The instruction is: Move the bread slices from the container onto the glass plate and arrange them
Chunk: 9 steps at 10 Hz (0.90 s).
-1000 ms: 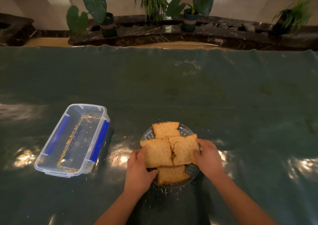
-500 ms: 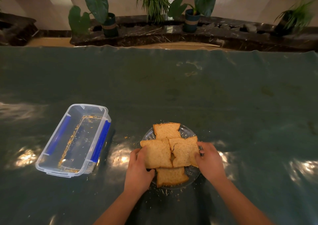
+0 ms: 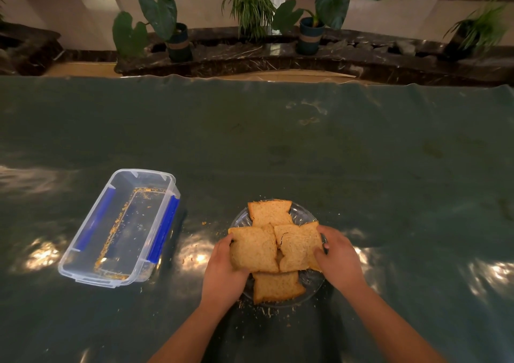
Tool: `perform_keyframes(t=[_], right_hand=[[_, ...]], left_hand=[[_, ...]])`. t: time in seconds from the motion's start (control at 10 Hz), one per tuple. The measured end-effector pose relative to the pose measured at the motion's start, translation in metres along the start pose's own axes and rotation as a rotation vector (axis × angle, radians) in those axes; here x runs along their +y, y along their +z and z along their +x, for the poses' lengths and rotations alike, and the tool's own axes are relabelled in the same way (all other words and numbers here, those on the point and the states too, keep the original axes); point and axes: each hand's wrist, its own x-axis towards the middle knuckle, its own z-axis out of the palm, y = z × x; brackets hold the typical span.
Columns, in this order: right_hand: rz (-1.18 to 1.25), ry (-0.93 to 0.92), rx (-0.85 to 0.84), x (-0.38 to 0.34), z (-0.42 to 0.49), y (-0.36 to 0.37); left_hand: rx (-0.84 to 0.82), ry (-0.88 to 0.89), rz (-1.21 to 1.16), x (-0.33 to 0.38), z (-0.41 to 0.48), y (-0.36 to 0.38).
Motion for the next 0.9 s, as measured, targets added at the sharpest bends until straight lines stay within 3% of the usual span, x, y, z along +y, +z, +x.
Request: perform_keyframes(t=[0.9], right_hand=[[0.14,0.097,0.07,0.0,-0.024,-0.006]], left_hand=[[0.112,-0.027,-0.027,-0.008,-0.014,-0.01]])
